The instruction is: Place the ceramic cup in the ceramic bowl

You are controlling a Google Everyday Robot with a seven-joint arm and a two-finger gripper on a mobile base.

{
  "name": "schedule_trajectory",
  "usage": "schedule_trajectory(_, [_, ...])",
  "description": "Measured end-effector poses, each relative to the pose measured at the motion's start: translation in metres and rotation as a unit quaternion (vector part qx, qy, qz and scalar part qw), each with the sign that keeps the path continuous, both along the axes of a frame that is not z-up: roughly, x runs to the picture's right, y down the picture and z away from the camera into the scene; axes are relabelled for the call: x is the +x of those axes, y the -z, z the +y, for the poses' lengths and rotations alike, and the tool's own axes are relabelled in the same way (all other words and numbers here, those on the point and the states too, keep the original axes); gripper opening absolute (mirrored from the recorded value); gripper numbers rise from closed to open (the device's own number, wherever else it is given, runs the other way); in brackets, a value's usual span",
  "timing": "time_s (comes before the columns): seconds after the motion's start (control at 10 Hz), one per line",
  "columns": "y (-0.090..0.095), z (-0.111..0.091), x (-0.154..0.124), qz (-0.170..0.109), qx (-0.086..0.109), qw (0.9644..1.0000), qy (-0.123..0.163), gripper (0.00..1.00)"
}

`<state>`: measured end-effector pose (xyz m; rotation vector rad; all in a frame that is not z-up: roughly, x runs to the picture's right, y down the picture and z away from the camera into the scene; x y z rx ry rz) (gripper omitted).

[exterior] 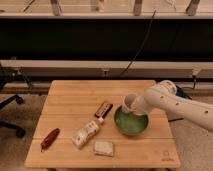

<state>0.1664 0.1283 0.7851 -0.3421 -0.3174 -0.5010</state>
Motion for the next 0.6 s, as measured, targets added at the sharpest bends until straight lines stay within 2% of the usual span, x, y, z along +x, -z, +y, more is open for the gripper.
schedule_trajectory(0.4, [0.009, 0.010, 0.007, -0.021, -0.023, 0.9991, 0.028, 0.00])
schedule_trajectory(0.6, [0.010, 0.013, 0.005, -0.031, -0.038, 0.9969, 0.061, 0.00])
